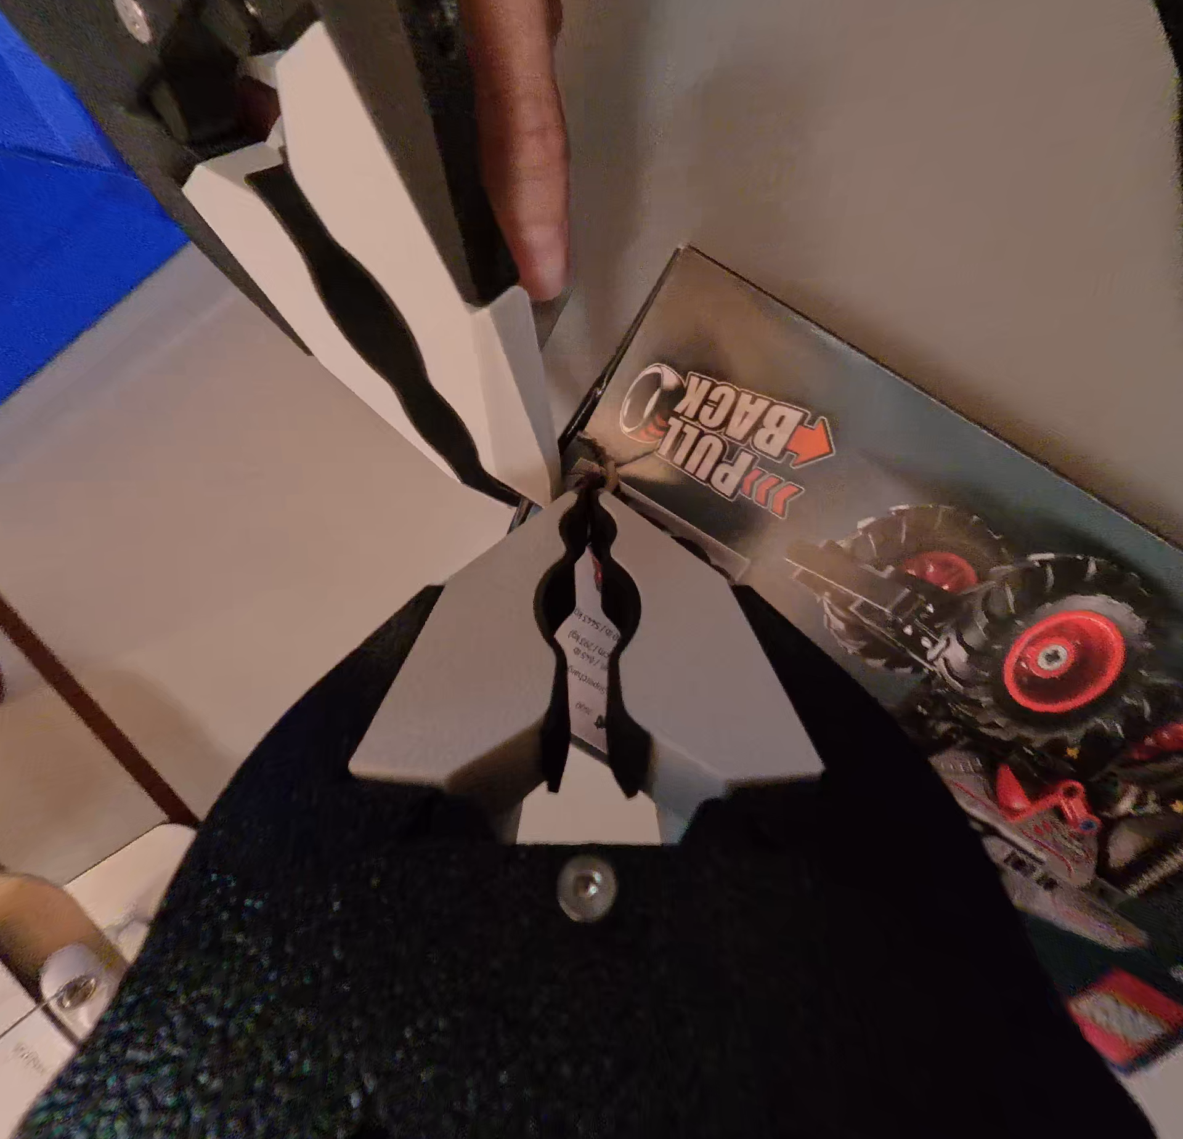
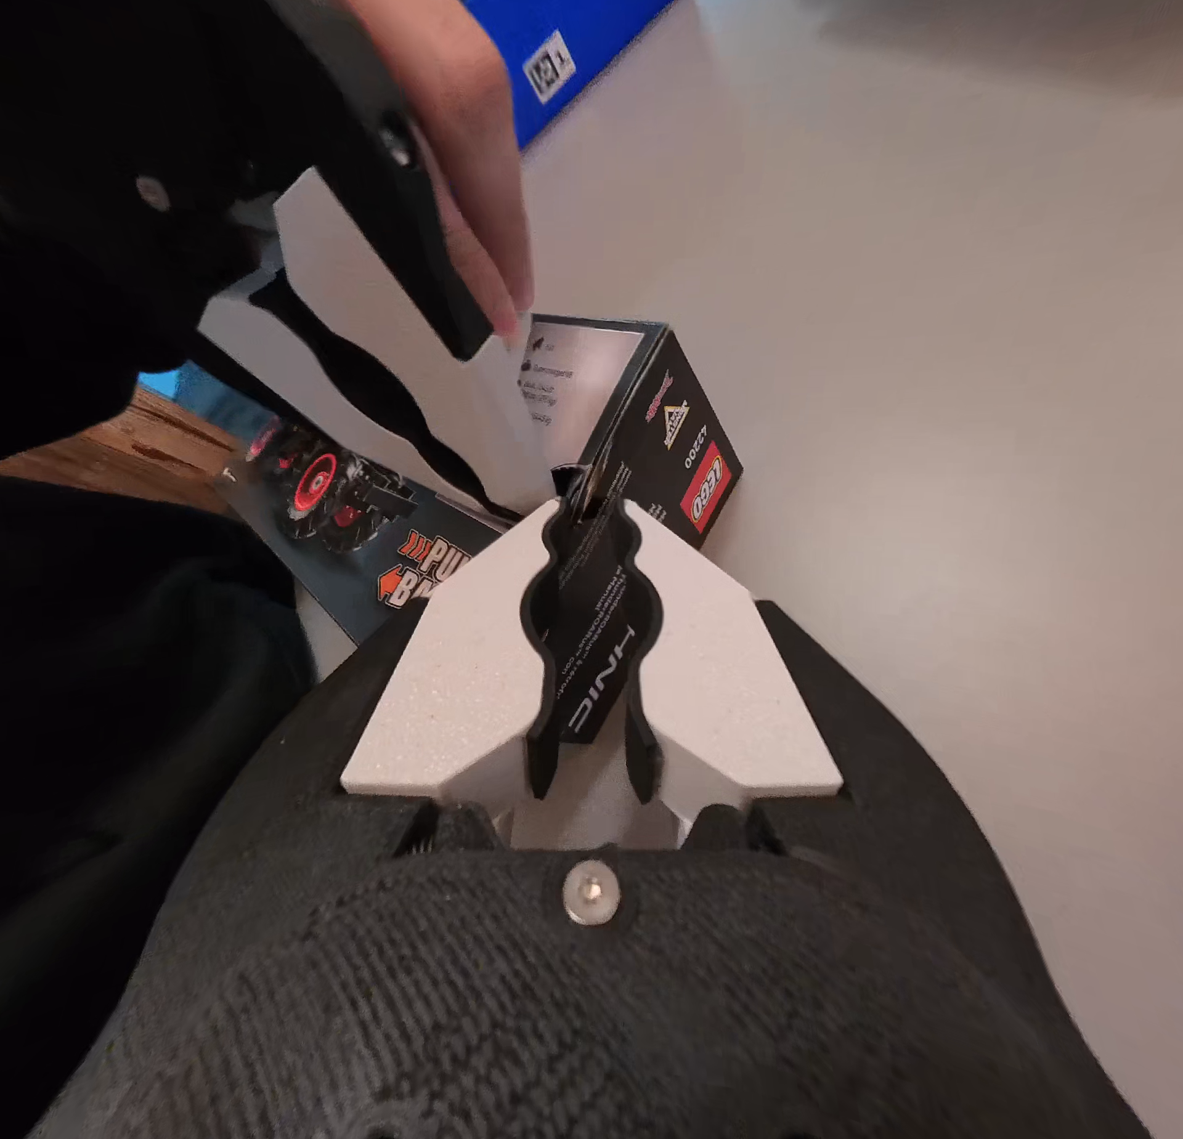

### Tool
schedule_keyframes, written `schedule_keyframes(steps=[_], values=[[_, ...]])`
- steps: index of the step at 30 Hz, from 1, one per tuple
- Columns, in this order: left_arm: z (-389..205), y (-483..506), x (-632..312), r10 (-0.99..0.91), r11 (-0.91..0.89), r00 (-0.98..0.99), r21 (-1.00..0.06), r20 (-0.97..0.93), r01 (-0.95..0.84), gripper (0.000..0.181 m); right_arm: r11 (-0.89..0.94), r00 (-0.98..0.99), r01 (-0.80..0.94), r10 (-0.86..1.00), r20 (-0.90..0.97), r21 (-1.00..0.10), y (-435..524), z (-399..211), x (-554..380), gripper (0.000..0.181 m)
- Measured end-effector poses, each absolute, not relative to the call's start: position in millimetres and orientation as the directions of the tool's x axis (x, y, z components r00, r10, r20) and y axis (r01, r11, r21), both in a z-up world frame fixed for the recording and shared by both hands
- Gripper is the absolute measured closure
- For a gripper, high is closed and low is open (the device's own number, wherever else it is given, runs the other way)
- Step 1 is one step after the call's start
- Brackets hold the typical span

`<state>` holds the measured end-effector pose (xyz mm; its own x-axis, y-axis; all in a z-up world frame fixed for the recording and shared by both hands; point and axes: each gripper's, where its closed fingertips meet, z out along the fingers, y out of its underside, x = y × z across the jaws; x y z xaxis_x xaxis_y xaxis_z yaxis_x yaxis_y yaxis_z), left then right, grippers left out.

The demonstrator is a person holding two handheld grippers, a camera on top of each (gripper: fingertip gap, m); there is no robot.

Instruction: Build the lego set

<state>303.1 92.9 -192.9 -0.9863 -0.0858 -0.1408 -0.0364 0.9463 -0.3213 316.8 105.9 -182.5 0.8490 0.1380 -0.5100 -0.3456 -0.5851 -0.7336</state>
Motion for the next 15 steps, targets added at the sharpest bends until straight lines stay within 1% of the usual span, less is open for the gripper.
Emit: schedule_keyframes(steps=[1, 3, 6, 8, 12, 15], values=[[-193, 92, 303, -0.091, 0.945, -0.98, -0.326, -0.178, -0.029, 0.181, -0.604, 0.855, -0.337, 0.125, -0.503, -0.722, 105, -183, 317, 0.169], [-192, 92, 304, -0.101, 0.941, -0.961, -0.337, -0.256, -0.009, 0.181, -0.64, 0.87, -0.31, 0.107, -0.481, -0.703, 104, -181, 315, 0.174], [-191, 91, 305, -0.121, 0.936, -0.931, -0.353, -0.343, 0.008, 0.181, -0.714, 0.895, -0.267, 0.065, -0.44, -0.648, 101, -183, 313, 0.174], [-191, 89, 302, -0.136, 0.925, -0.923, -0.38, -0.361, 0.013, 0.181, -0.769, 0.903, -0.242, 0.045, -0.427, -0.592, 97, -184, 310, 0.174], [-190, 87, 299, -0.161, 0.898, -0.902, -0.438, -0.401, 0.035, 0.181, -0.844, 0.943, -0.164, 0.017, -0.332, -0.51, 94, -185, 306, 0.174], [-190, 87, 295, -0.155, 0.883, -0.894, -0.464, -0.42, 0.065, 0.181, -0.87, 0.938, -0.163, 0.009, -0.345, -0.465, 95, -186, 303, 0.174]])
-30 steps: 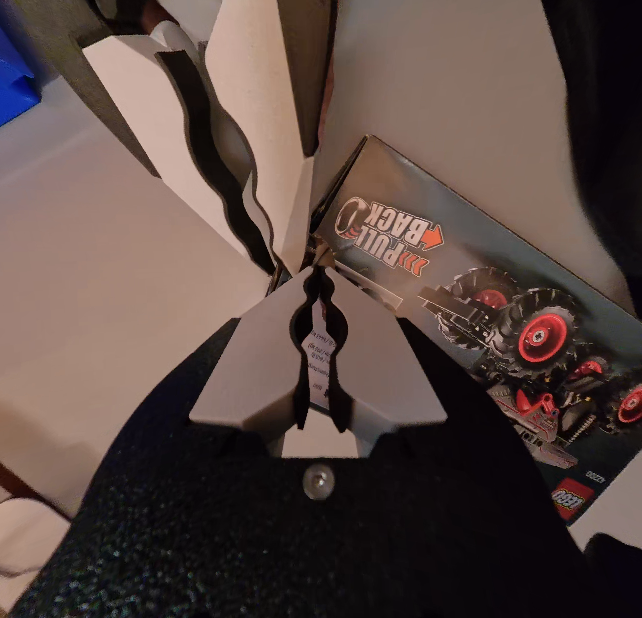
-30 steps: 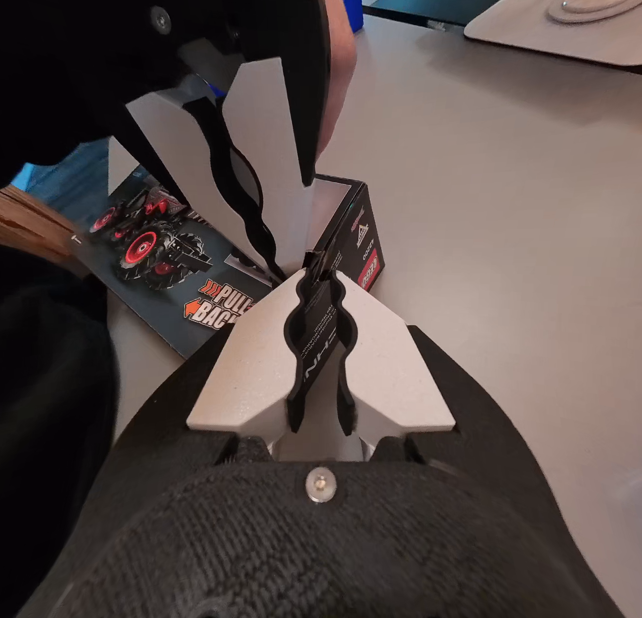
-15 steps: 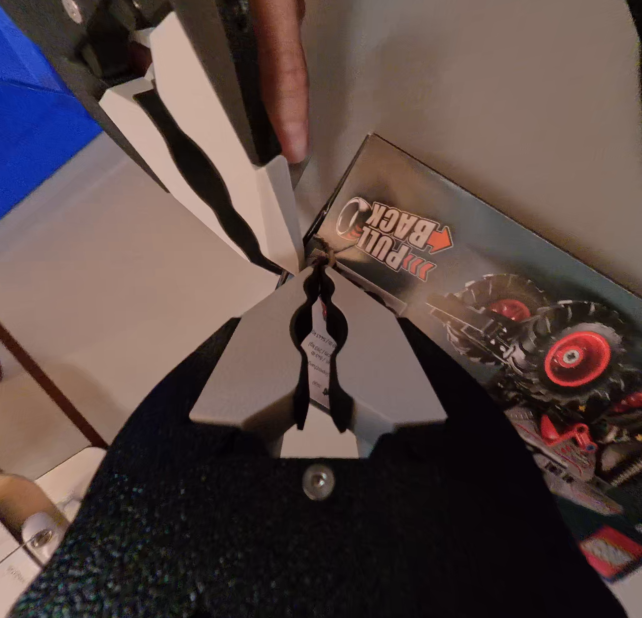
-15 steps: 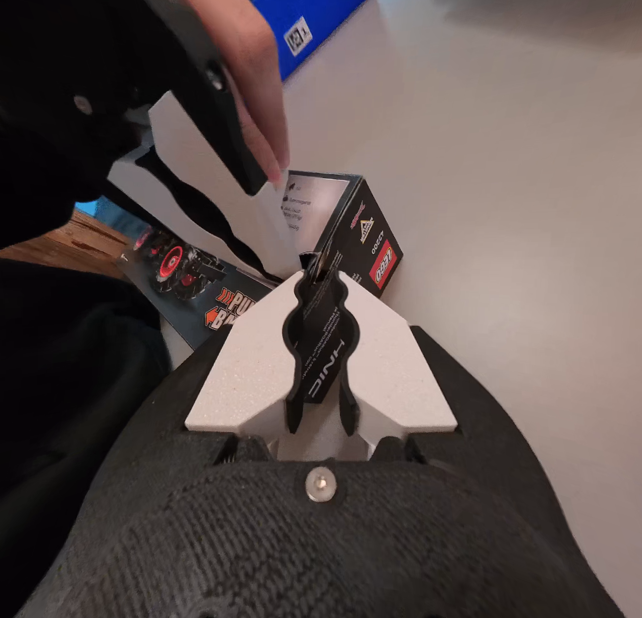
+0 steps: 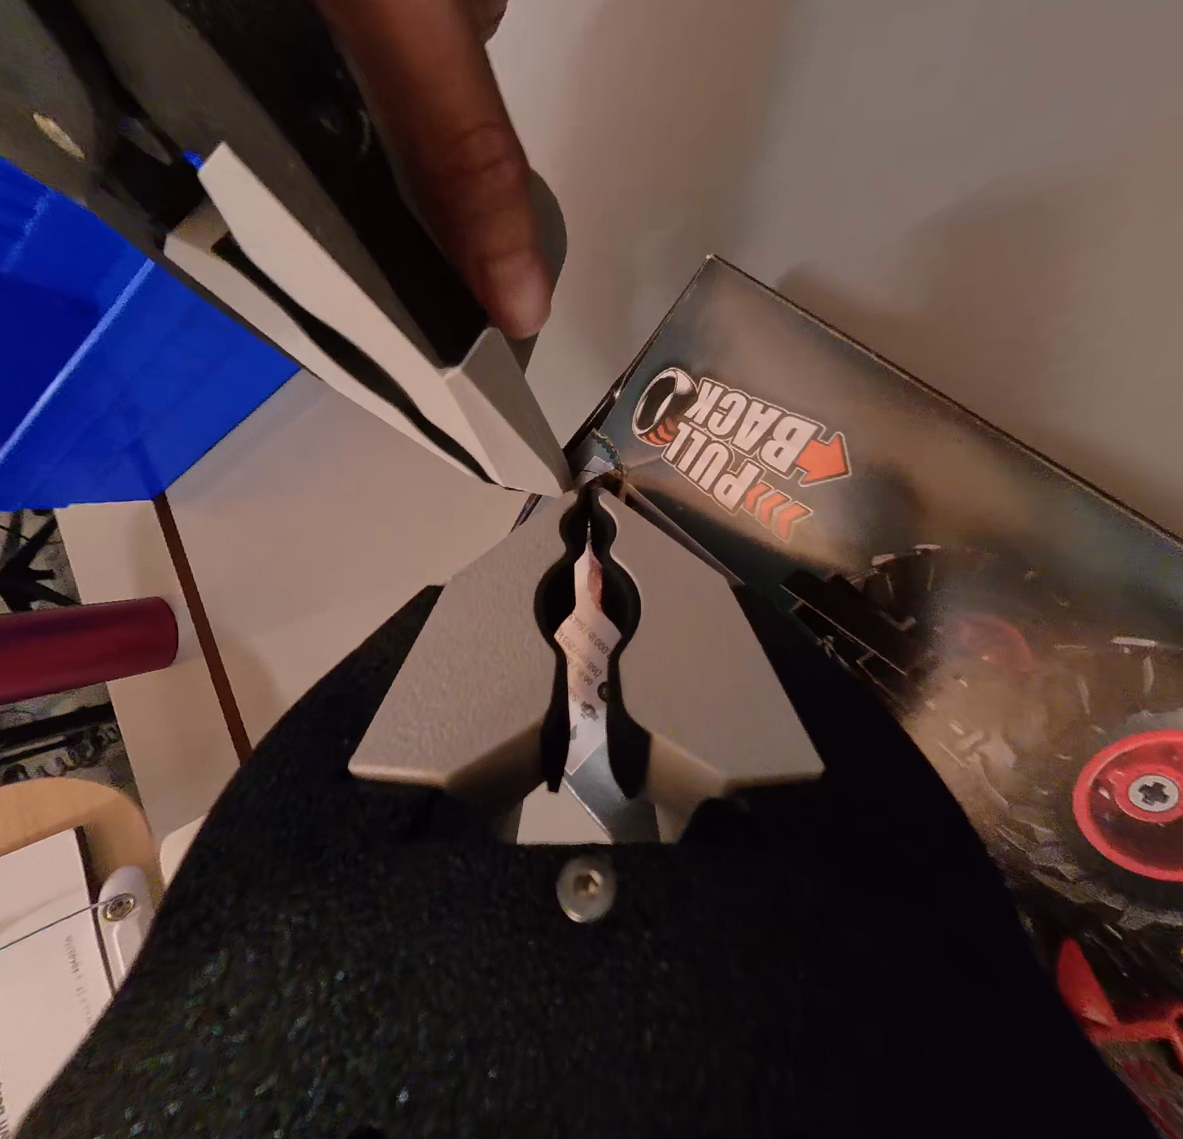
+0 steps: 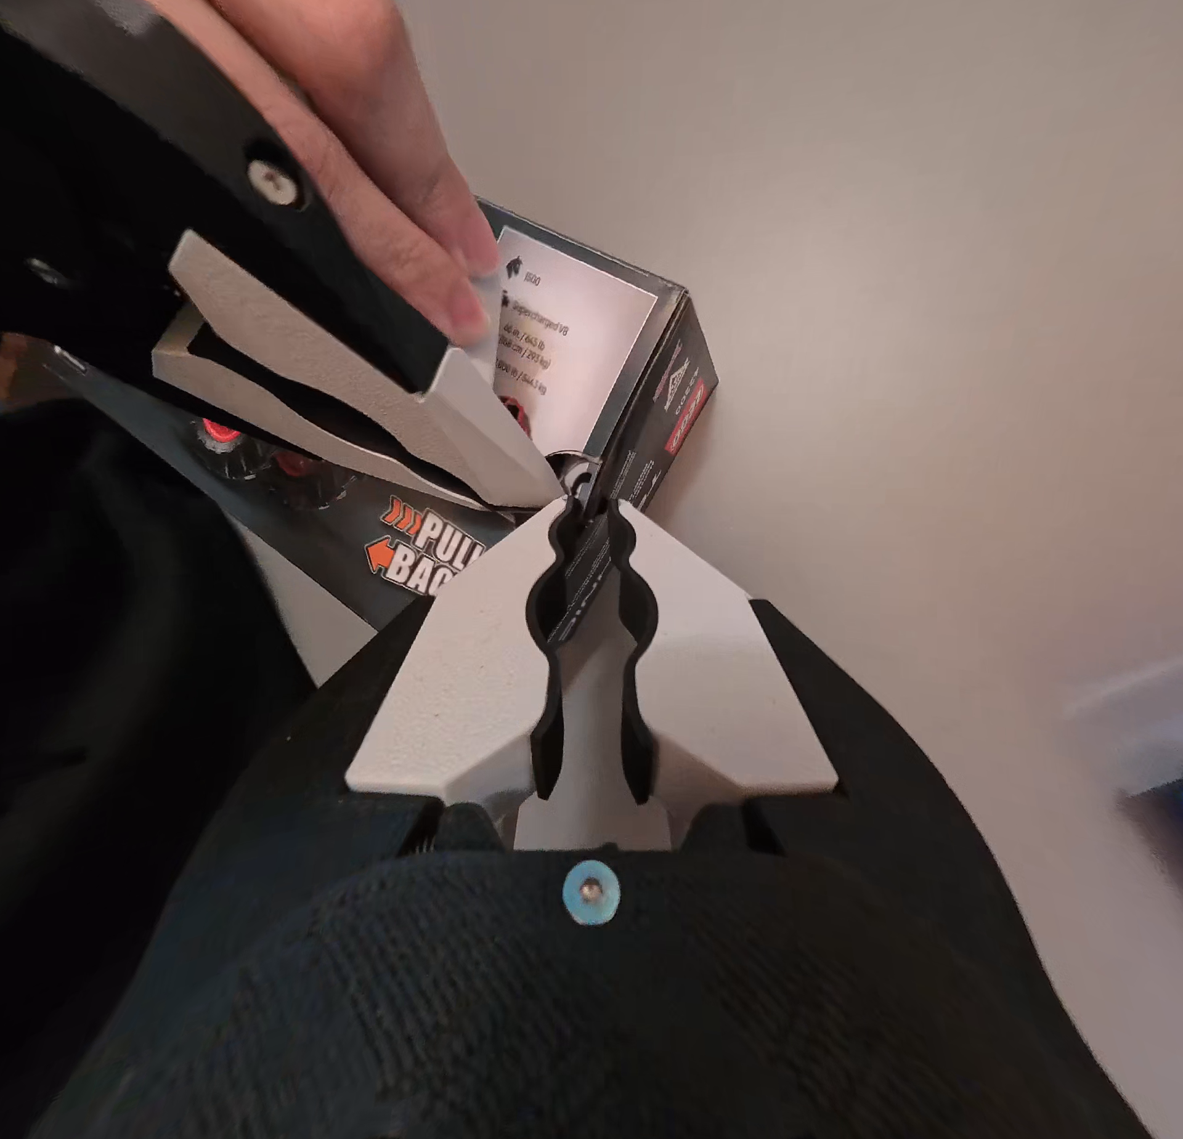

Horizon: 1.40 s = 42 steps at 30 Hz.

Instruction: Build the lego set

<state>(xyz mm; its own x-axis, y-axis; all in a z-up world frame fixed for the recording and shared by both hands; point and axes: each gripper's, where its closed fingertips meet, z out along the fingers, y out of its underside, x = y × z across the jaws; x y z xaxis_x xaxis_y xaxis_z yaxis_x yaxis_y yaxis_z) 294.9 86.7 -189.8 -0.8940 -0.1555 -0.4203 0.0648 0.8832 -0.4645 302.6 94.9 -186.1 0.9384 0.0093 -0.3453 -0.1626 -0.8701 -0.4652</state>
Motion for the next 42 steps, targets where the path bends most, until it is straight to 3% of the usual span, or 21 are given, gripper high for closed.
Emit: schedule_keyframes(steps=[7, 10, 20, 26, 35, 40, 42], values=[[-185, 84, 291, -0.109, 0.876, -0.836, -0.449, -0.538, 0.175, 0.181, -0.917, 0.824, -0.241, -0.02, -0.567, -0.317, 87, -183, 292, 0.168], [-184, 86, 288, -0.057, 0.887, -0.799, -0.398, -0.599, 0.235, 0.181, -0.928, 0.842, -0.25, -0.067, -0.536, -0.277, 87, -201, 288, 0.159], [-189, 89, 286, -0.134, 0.894, -0.816, -0.424, -0.562, 0.145, 0.181, -0.891, 0.973, -0.176, -0.092, -0.214, -0.419, 86, -201, 298, 0.17], [-192, 87, 283, -0.165, 0.884, -0.788, -0.444, -0.593, 0.149, 0.181, -0.911, 0.988, -0.126, -0.078, -0.136, -0.392, 79, -202, 303, 0.172], [-192, 86, 284, -0.206, 0.872, -0.731, -0.461, -0.65, 0.164, 0.181, -0.799, 0.921, -0.298, -0.096, -0.377, -0.523, 80, -200, 319, 0.174], [-191, 86, 287, -0.215, 0.868, -0.723, -0.468, -0.656, 0.166, 0.181, -0.772, 0.934, -0.287, -0.094, -0.345, -0.567, 81, -199, 323, 0.174], [-188, 85, 288, -0.226, 0.86, -0.72, -0.482, -0.656, 0.169, 0.181, -0.812, 0.948, -0.255, -0.103, -0.301, -0.525, 84, -199, 321, 0.171]])
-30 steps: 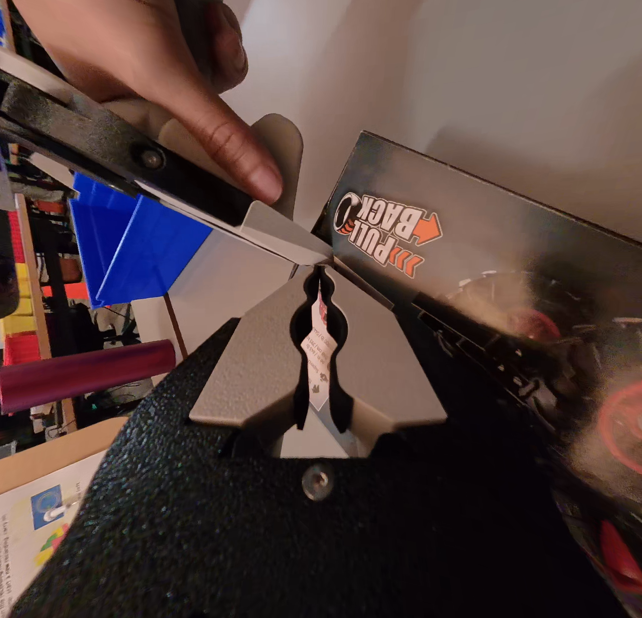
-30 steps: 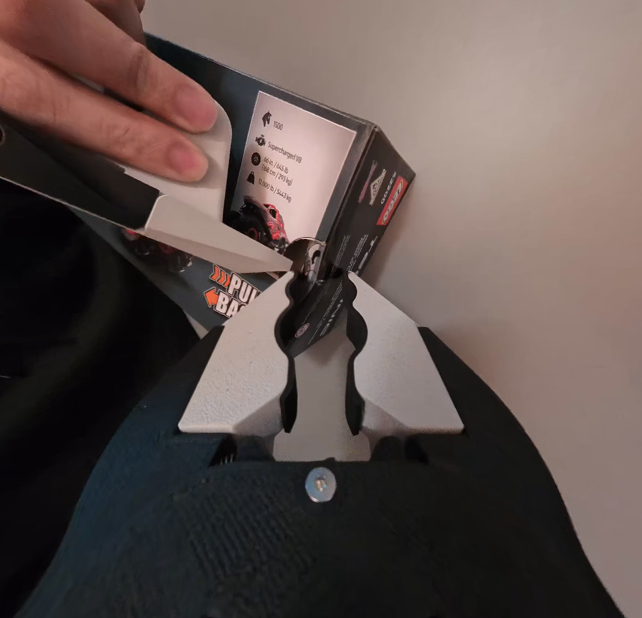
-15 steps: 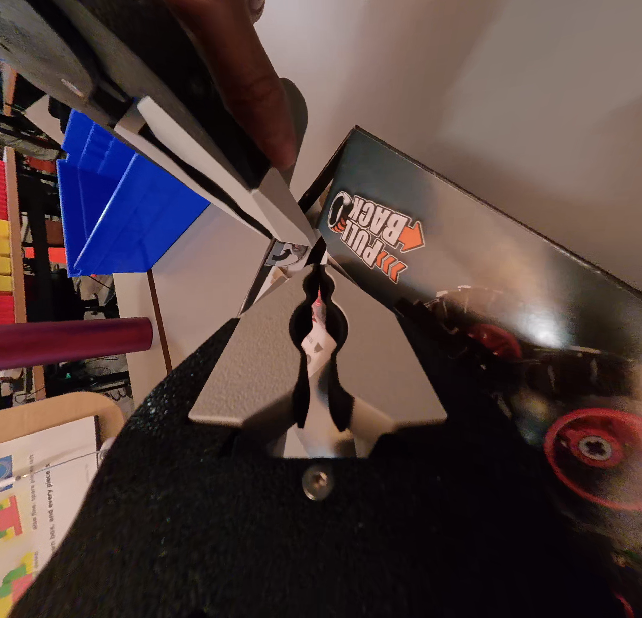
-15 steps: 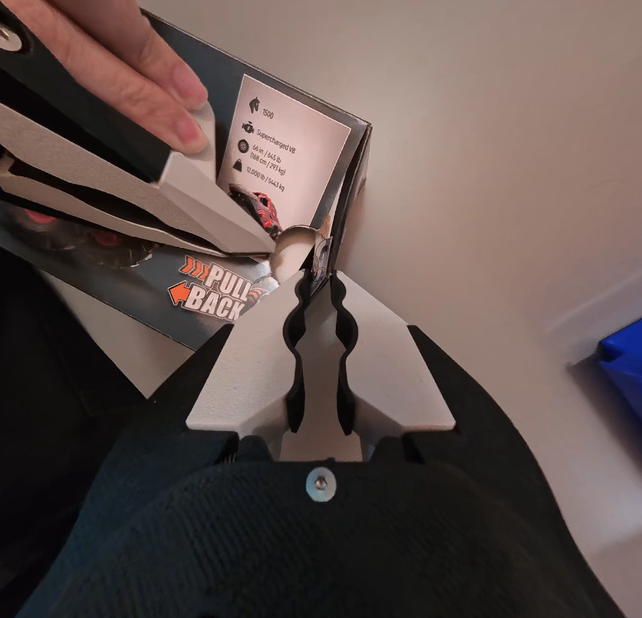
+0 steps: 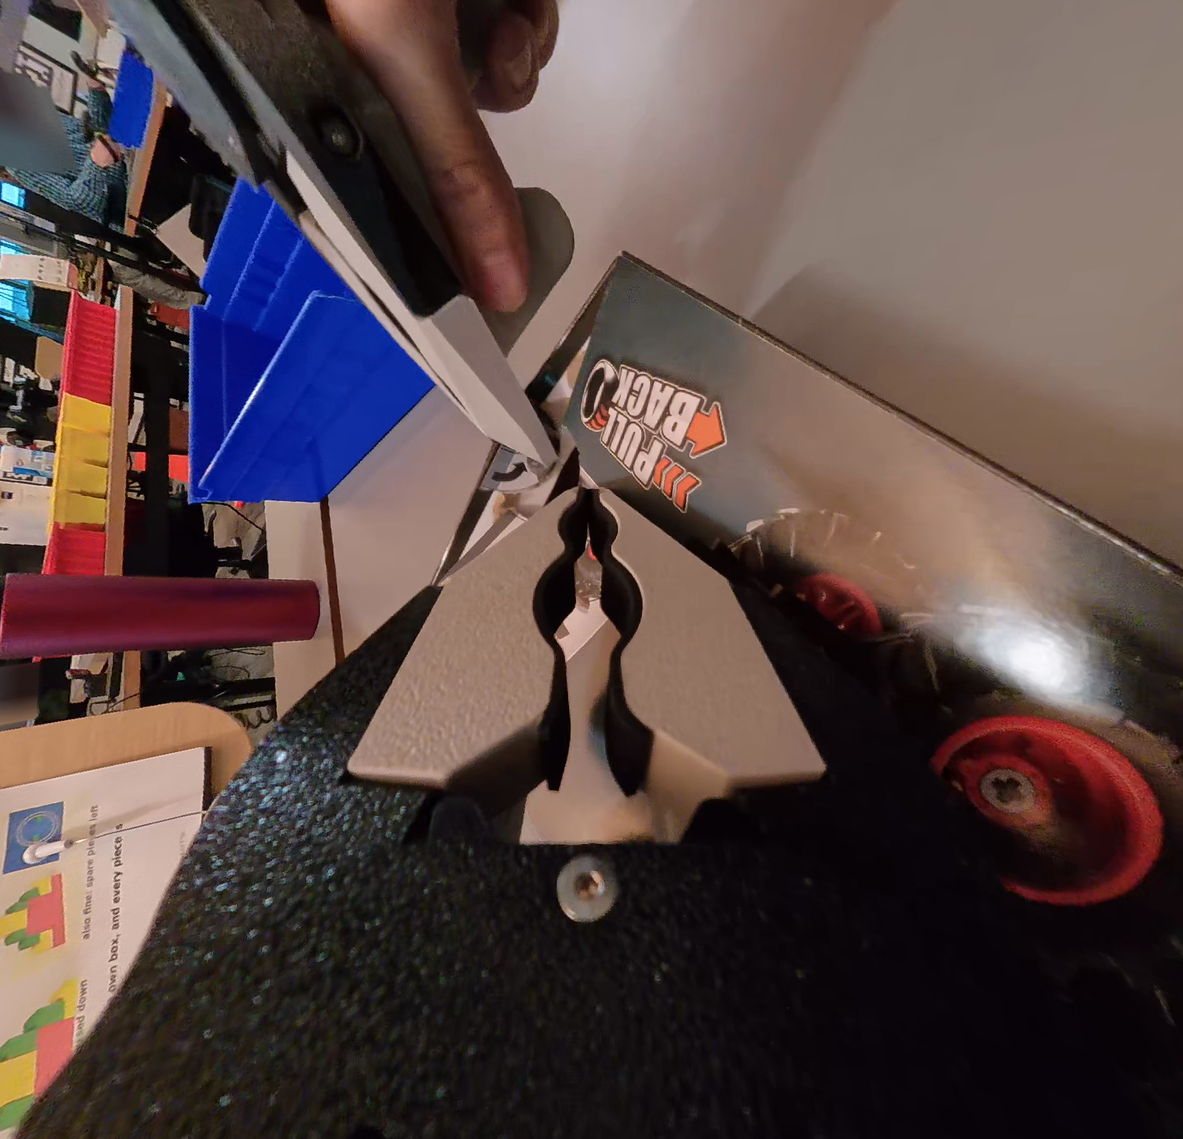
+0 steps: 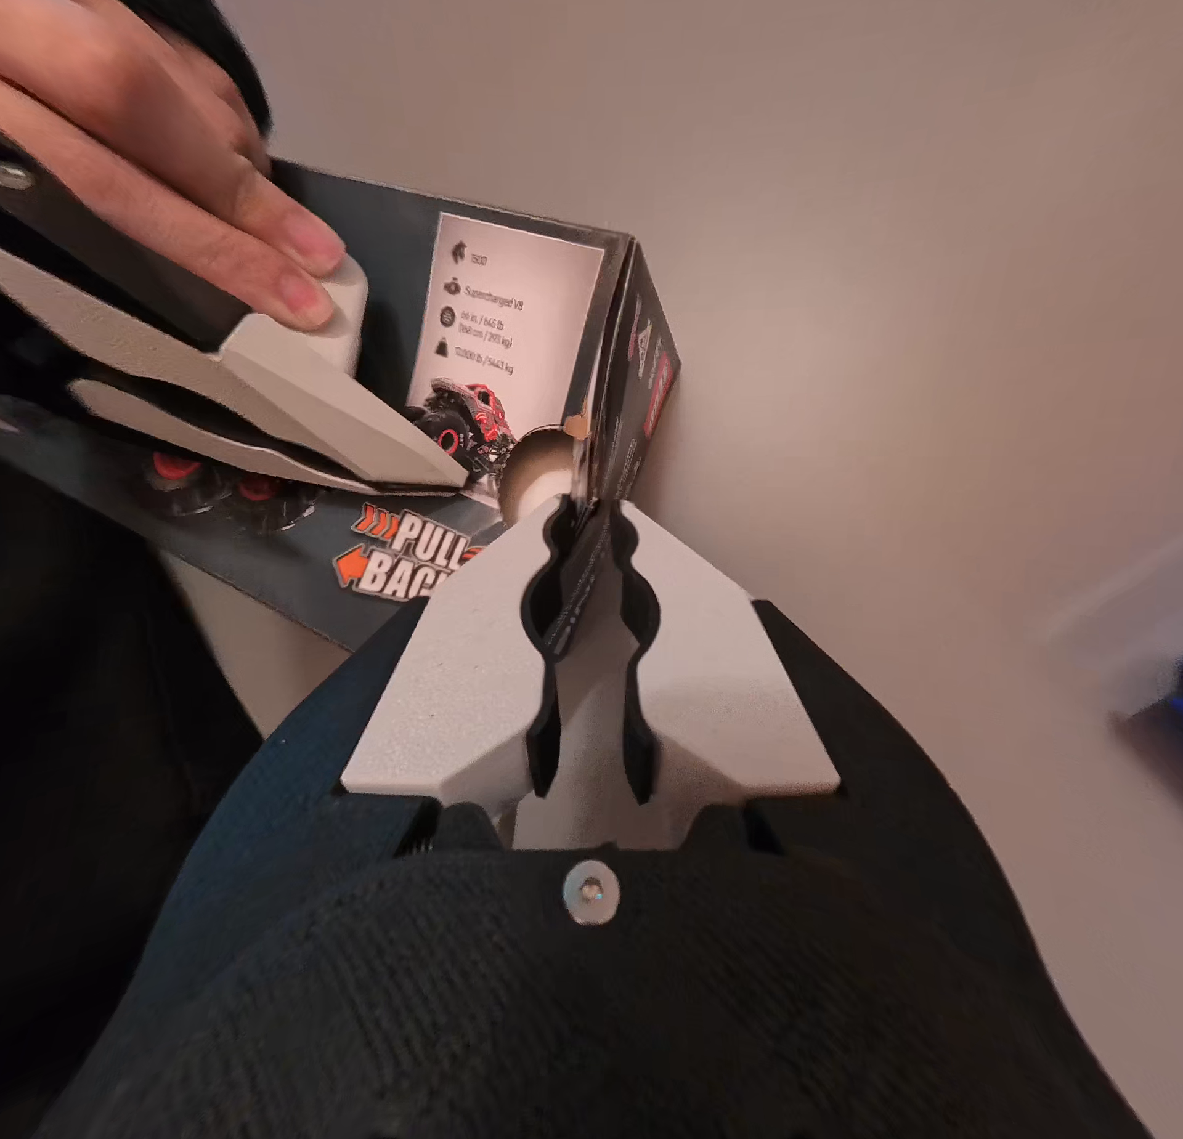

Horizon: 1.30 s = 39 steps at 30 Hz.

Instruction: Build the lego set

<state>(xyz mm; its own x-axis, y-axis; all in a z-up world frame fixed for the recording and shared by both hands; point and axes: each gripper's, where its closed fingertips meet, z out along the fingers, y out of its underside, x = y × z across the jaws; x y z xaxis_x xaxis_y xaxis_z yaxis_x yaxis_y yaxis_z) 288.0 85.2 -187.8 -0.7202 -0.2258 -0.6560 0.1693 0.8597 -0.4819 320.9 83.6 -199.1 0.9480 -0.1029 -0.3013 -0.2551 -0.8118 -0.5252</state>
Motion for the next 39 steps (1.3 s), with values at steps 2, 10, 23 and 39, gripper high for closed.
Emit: schedule_keyframes(steps=[2, 10, 23, 39], values=[[-184, 84, 289, -0.223, 0.857, -0.707, -0.48, -0.671, 0.185, 0.181, -0.88, 0.987, -0.15, -0.108, -0.116, -0.45, 86, -197, 326, 0.153], [-182, 84, 290, -0.225, 0.856, -0.7, -0.481, -0.678, 0.191, 0.181, -0.914, 0.991, 0.019, -0.038, 0.132, -0.406, 97, -187, 311, 0.181], [-178, 89, 289, -0.229, 0.866, -0.678, -0.464, -0.699, 0.186, 0.181, -0.9, 0.973, -0.049, -0.141, 0.184, -0.433, 90, -180, 312, 0.163], [-181, 92, 286, -0.205, 0.882, -0.666, -0.43, -0.717, 0.192, 0.181, -0.943, 0.997, -0.082, -0.076, -0.032, -0.322, 95, -206, 320, 0.161]])
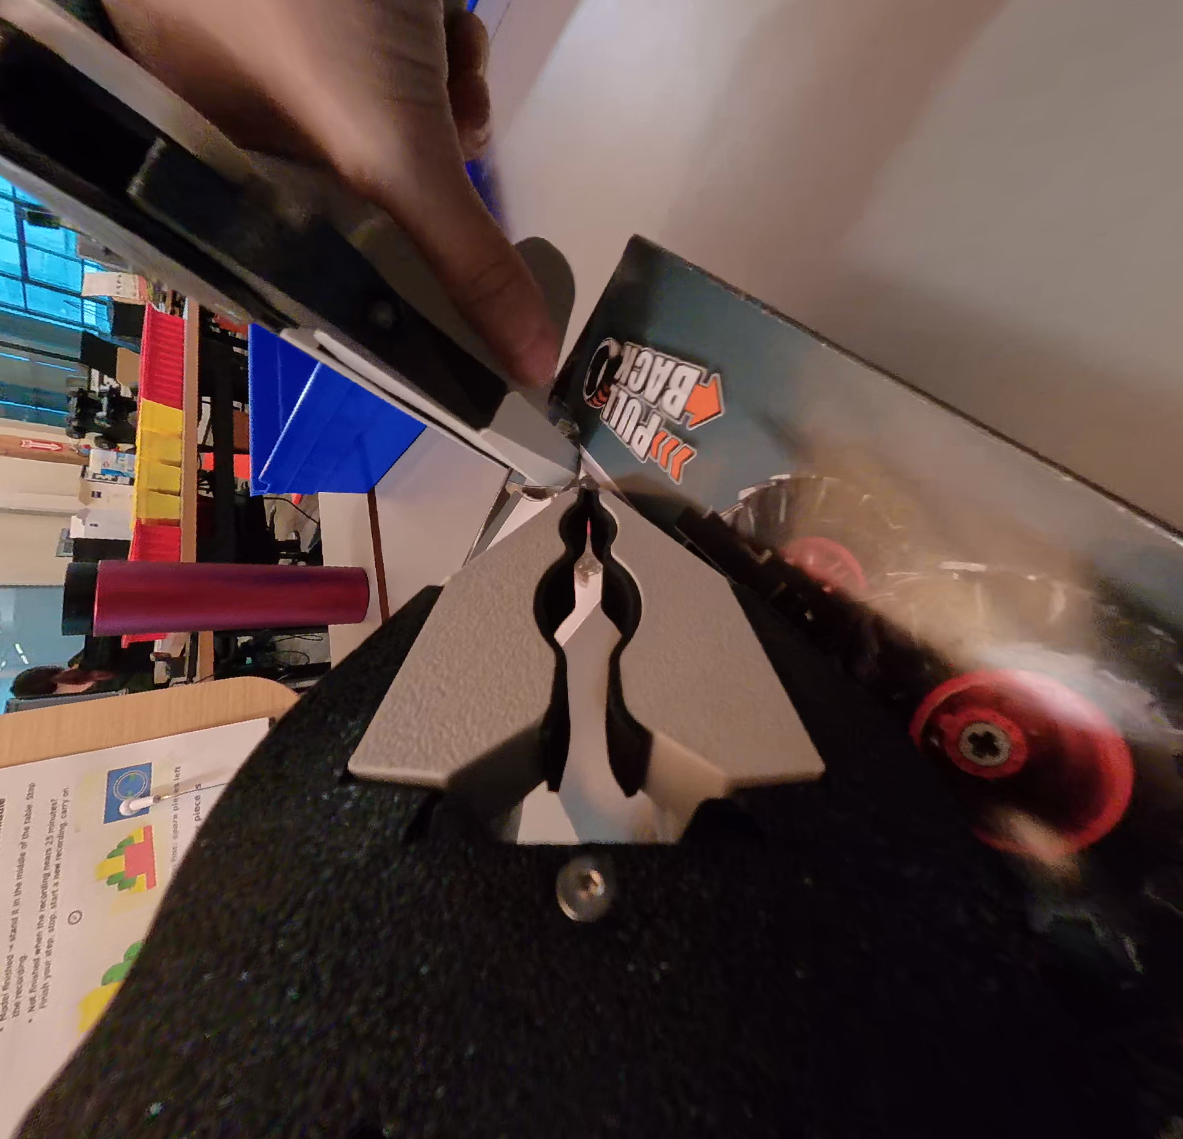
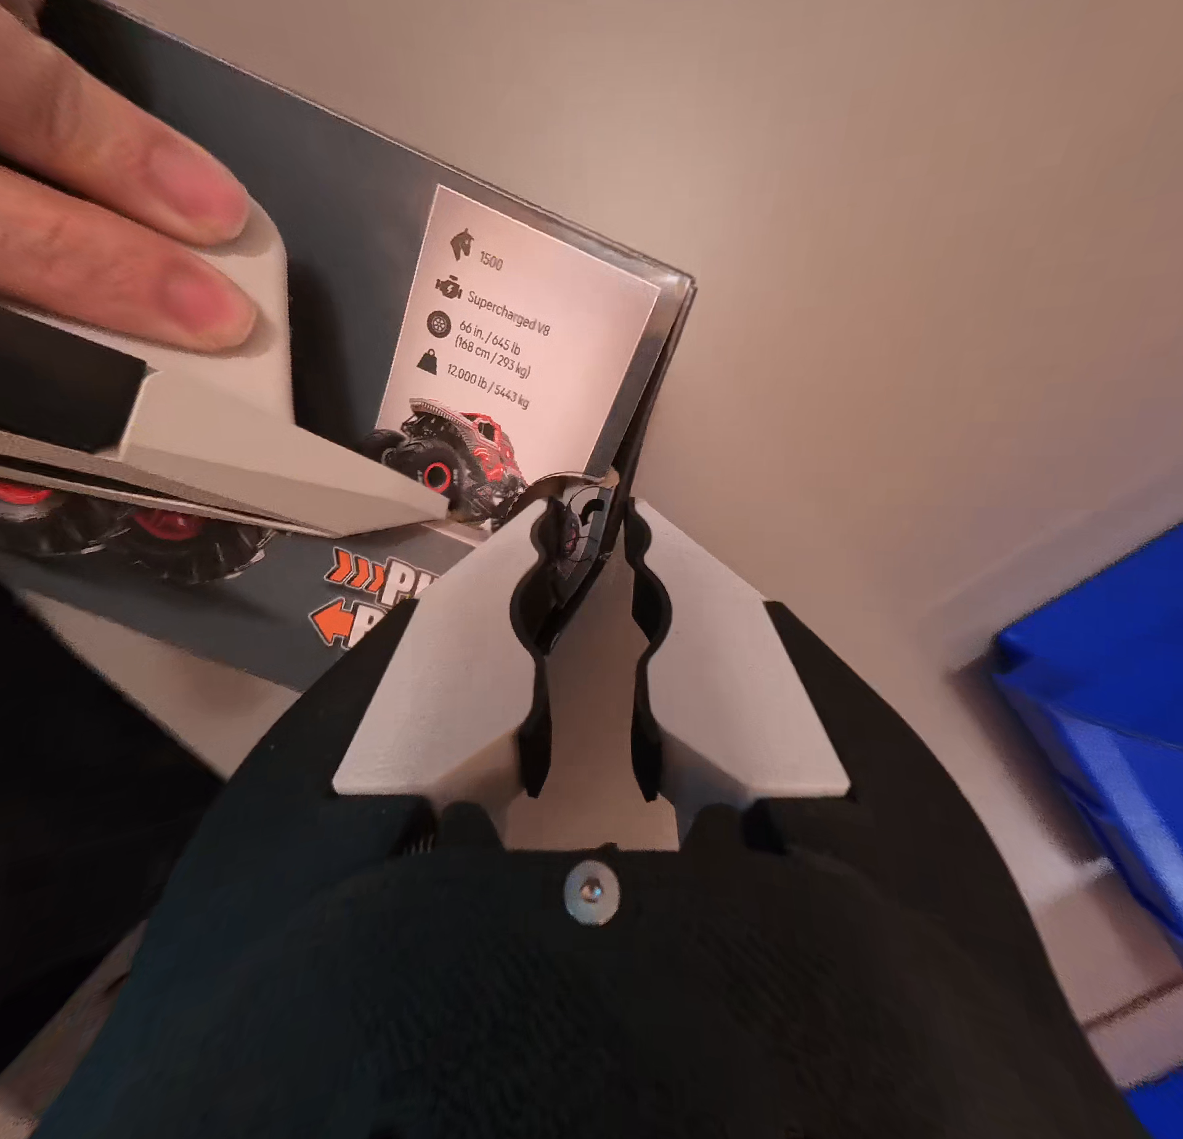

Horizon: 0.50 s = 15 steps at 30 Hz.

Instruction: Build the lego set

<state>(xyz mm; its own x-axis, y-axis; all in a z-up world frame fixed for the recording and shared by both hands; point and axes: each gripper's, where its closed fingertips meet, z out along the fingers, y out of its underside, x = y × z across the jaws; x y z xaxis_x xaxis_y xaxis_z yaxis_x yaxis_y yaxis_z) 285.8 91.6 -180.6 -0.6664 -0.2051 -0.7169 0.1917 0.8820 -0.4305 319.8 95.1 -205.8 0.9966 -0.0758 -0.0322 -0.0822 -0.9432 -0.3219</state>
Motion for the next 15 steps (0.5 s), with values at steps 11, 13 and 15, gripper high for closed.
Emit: schedule_keyframes(steps=[11, 13, 15], values=[[-189, 88, 283, -0.217, 0.886, -0.686, -0.435, -0.694, 0.159, 0.181, -0.758, 0.955, -0.278, -0.153, -0.253, -0.591, 82, -198, 336, 0.177], [-190, 88, 282, -0.225, 0.88, -0.697, -0.45, -0.681, 0.155, 0.181, -0.729, 0.941, -0.319, -0.166, -0.295, -0.605, 82, -198, 338, 0.177], [-190, 88, 280, -0.225, 0.877, -0.7, -0.454, -0.678, 0.157, 0.181, -0.69, 0.928, -0.351, -0.169, -0.331, -0.633, 82, -197, 340, 0.178]])
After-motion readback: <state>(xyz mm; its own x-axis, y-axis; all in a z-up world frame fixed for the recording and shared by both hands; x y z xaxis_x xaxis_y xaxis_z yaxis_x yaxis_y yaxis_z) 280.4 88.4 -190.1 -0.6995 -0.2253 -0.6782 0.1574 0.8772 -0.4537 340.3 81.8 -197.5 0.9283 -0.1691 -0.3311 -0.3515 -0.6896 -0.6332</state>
